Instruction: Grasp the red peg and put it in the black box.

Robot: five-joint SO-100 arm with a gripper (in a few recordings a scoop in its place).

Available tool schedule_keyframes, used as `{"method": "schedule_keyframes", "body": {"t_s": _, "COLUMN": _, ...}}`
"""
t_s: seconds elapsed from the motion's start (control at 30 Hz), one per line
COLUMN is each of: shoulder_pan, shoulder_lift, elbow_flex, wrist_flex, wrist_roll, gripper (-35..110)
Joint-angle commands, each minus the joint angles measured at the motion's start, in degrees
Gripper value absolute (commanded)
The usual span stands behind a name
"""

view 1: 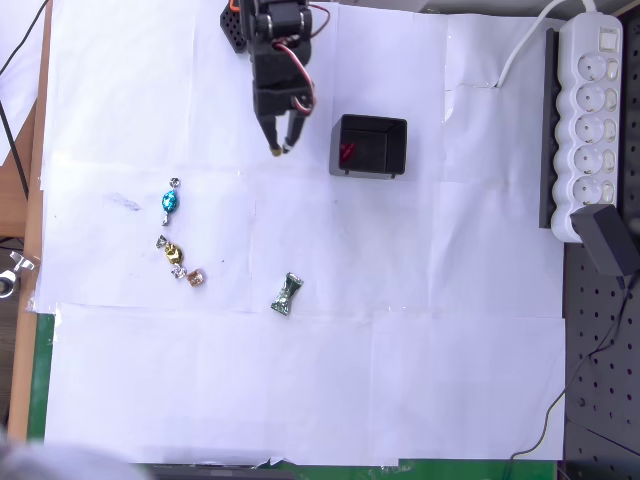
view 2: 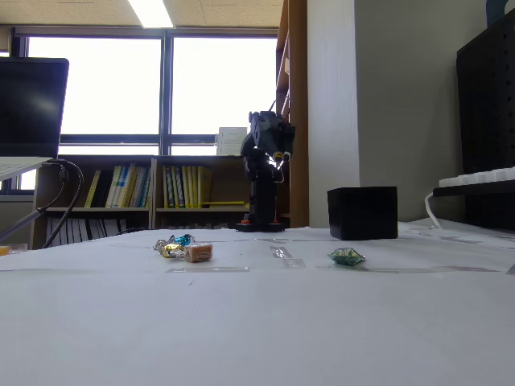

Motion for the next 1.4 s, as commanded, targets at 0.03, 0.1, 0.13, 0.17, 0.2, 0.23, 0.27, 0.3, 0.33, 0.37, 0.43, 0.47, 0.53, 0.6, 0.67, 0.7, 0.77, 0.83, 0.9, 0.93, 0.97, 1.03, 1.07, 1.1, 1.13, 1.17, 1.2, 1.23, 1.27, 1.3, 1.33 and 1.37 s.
{"method": "schedule_keyframes", "body": {"t_s": 0.03, "shoulder_pan": 2.02, "shoulder_lift": -10.81, "elbow_flex": -8.26, "wrist_flex": 0.35, "wrist_roll": -0.53, "gripper": 0}}
{"method": "schedule_keyframes", "body": {"t_s": 0.1, "shoulder_pan": 2.64, "shoulder_lift": -13.27, "elbow_flex": -11.78, "wrist_flex": 0.62, "wrist_roll": 1.67, "gripper": 0}}
{"method": "schedule_keyframes", "body": {"t_s": 0.13, "shoulder_pan": 2.81, "shoulder_lift": -14.24, "elbow_flex": -13.18, "wrist_flex": 0.88, "wrist_roll": 2.90, "gripper": 0}}
{"method": "schedule_keyframes", "body": {"t_s": 0.17, "shoulder_pan": 2.90, "shoulder_lift": -15.47, "elbow_flex": -14.59, "wrist_flex": 1.58, "wrist_roll": 4.13, "gripper": 0}}
{"method": "schedule_keyframes", "body": {"t_s": 0.2, "shoulder_pan": 2.90, "shoulder_lift": -16.96, "elbow_flex": -15.91, "wrist_flex": 3.08, "wrist_roll": 4.57, "gripper": 0}}
{"method": "schedule_keyframes", "body": {"t_s": 0.23, "shoulder_pan": 2.90, "shoulder_lift": -18.54, "elbow_flex": -17.05, "wrist_flex": 5.62, "wrist_roll": 4.83, "gripper": 0}}
{"method": "schedule_keyframes", "body": {"t_s": 0.27, "shoulder_pan": 2.90, "shoulder_lift": -19.78, "elbow_flex": -17.49, "wrist_flex": 8.53, "wrist_roll": 5.45, "gripper": 0}}
{"method": "schedule_keyframes", "body": {"t_s": 0.3, "shoulder_pan": 2.64, "shoulder_lift": -20.39, "elbow_flex": -17.93, "wrist_flex": 10.55, "wrist_roll": 7.21, "gripper": 0}}
{"method": "schedule_keyframes", "body": {"t_s": 0.33, "shoulder_pan": 2.20, "shoulder_lift": -20.83, "elbow_flex": -18.37, "wrist_flex": 11.95, "wrist_roll": 9.49, "gripper": 0}}
{"method": "schedule_keyframes", "body": {"t_s": 0.37, "shoulder_pan": 1.85, "shoulder_lift": -21.18, "elbow_flex": -18.72, "wrist_flex": 14.06, "wrist_roll": 11.25, "gripper": 0}}
{"method": "schedule_keyframes", "body": {"t_s": 0.43, "shoulder_pan": 1.67, "shoulder_lift": -22.59, "elbow_flex": -19.42, "wrist_flex": 19.51, "wrist_roll": 11.78, "gripper": 0}}
{"method": "schedule_keyframes", "body": {"t_s": 0.47, "shoulder_pan": 1.67, "shoulder_lift": -22.59, "elbow_flex": -19.51, "wrist_flex": 20.74, "wrist_roll": 12.83, "gripper": 0}}
{"method": "schedule_keyframes", "body": {"t_s": 0.53, "shoulder_pan": 1.49, "shoulder_lift": -23.20, "elbow_flex": -20.57, "wrist_flex": 22.06, "wrist_roll": 14.68, "gripper": 0}}
{"method": "schedule_keyframes", "body": {"t_s": 0.6, "shoulder_pan": 1.67, "shoulder_lift": -24.17, "elbow_flex": -21.71, "wrist_flex": 24.35, "wrist_roll": 14.77, "gripper": 0}}
{"method": "schedule_keyframes", "body": {"t_s": 0.67, "shoulder_pan": 1.14, "shoulder_lift": -25.05, "elbow_flex": -22.68, "wrist_flex": 26.46, "wrist_roll": 15.47, "gripper": 0}}
{"method": "schedule_keyframes", "body": {"t_s": 0.7, "shoulder_pan": 0.79, "shoulder_lift": -25.84, "elbow_flex": -23.03, "wrist_flex": 27.69, "wrist_roll": 15.82, "gripper": 0}}
{"method": "schedule_keyframes", "body": {"t_s": 0.77, "shoulder_pan": 0.00, "shoulder_lift": -26.37, "elbow_flex": -23.38, "wrist_flex": 30.06, "wrist_roll": 16.88, "gripper": 0}}
{"method": "schedule_keyframes", "body": {"t_s": 0.83, "shoulder_pan": -0.26, "shoulder_lift": -26.46, "elbow_flex": -23.82, "wrist_flex": 31.55, "wrist_roll": 17.67, "gripper": 0}}
{"method": "schedule_keyframes", "body": {"t_s": 0.9, "shoulder_pan": -0.09, "shoulder_lift": -26.46, "elbow_flex": -24.52, "wrist_flex": 30.85, "wrist_roll": 18.19, "gripper": 0}}
{"method": "schedule_keyframes", "body": {"t_s": 0.93, "shoulder_pan": -0.09, "shoulder_lift": -26.54, "elbow_flex": -25.05, "wrist_flex": 30.41, "wrist_roll": 17.67, "gripper": 0}}
{"method": "schedule_keyframes", "body": {"t_s": 0.97, "shoulder_pan": -0.09, "shoulder_lift": -26.63, "elbow_flex": -25.66, "wrist_flex": 29.97, "wrist_roll": 17.23, "gripper": 0}}
{"method": "schedule_keyframes", "body": {"t_s": 1.03, "shoulder_pan": 0.18, "shoulder_lift": -27.33, "elbow_flex": -26.98, "wrist_flex": 29.09, "wrist_roll": 14.68, "gripper": 0}}
{"method": "schedule_keyframes", "body": {"t_s": 1.07, "shoulder_pan": 0.26, "shoulder_lift": -27.33, "elbow_flex": -27.69, "wrist_flex": 28.56, "wrist_roll": 14.24, "gripper": 0}}
{"method": "schedule_keyframes", "body": {"t_s": 1.1, "shoulder_pan": 0.35, "shoulder_lift": -27.33, "elbow_flex": -28.48, "wrist_flex": 27.69, "wrist_roll": 14.24, "gripper": 0}}
{"method": "schedule_keyframes", "body": {"t_s": 1.13, "shoulder_pan": 0.62, "shoulder_lift": -27.33, "elbow_flex": -29.71, "wrist_flex": 27.16, "wrist_roll": 13.71, "gripper": 0}}
{"method": "schedule_keyframes", "body": {"t_s": 1.17, "shoulder_pan": 0.62, "shoulder_lift": -27.33, "elbow_flex": -31.29, "wrist_flex": 26.89, "wrist_roll": 12.92, "gripper": 0}}
{"method": "schedule_keyframes", "body": {"t_s": 1.2, "shoulder_pan": 1.67, "shoulder_lift": -27.33, "elbow_flex": -32.87, "wrist_flex": 26.72, "wrist_roll": 10.81, "gripper": 0}}
{"method": "schedule_keyframes", "body": {"t_s": 1.23, "shoulder_pan": 4.04, "shoulder_lift": -27.33, "elbow_flex": -34.45, "wrist_flex": 26.72, "wrist_roll": 7.29, "gripper": 0}}
{"method": "schedule_keyframes", "body": {"t_s": 1.27, "shoulder_pan": 6.86, "shoulder_lift": -27.33, "elbow_flex": -36.04, "wrist_flex": 25.75, "wrist_roll": 3.87, "gripper": 0}}
{"method": "schedule_keyframes", "body": {"t_s": 1.3, "shoulder_pan": 9.76, "shoulder_lift": -27.77, "elbow_flex": -36.83, "wrist_flex": 24.79, "wrist_roll": 1.14, "gripper": 0}}
{"method": "schedule_keyframes", "body": {"t_s": 1.33, "shoulder_pan": 12.92, "shoulder_lift": -27.77, "elbow_flex": -36.83, "wrist_flex": 23.12, "wrist_roll": -1.32, "gripper": 0}}
{"method": "schedule_keyframes", "body": {"t_s": 1.37, "shoulder_pan": 13.80, "shoulder_lift": -27.77, "elbow_flex": -36.83, "wrist_flex": 22.76, "wrist_roll": -1.76, "gripper": 0}}
